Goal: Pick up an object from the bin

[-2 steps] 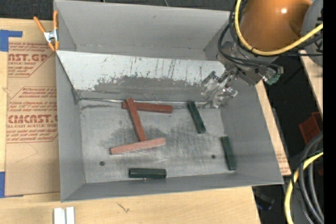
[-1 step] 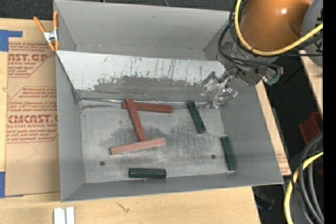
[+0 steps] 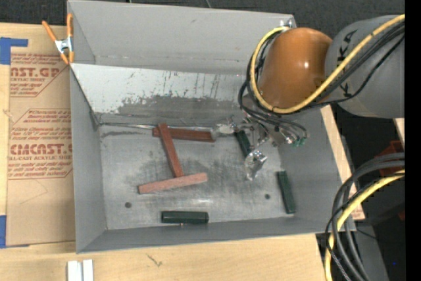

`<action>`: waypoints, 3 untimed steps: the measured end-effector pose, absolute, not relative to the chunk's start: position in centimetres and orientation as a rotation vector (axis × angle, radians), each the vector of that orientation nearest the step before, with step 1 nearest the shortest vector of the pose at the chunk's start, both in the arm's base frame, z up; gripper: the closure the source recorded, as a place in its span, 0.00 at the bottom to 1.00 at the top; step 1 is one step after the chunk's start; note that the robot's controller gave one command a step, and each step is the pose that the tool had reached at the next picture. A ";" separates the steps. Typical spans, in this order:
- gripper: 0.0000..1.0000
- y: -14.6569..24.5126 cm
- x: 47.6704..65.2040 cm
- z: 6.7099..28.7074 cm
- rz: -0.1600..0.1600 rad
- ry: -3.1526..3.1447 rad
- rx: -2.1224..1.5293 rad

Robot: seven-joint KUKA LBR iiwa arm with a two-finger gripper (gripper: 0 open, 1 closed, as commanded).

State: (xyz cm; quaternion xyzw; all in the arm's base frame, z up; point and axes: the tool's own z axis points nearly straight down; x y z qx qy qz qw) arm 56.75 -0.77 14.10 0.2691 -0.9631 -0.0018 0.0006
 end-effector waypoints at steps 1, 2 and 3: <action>0.00 -0.8 56.9 14.2 -0.002 -3.028 0.846; 0.00 5.5 56.1 15.1 -0.001 -3.021 0.870; 0.00 8.3 56.2 15.1 -0.004 -3.012 0.902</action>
Offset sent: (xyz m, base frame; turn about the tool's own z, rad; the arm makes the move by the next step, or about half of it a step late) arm -0.0149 0.1270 0.0176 -0.0398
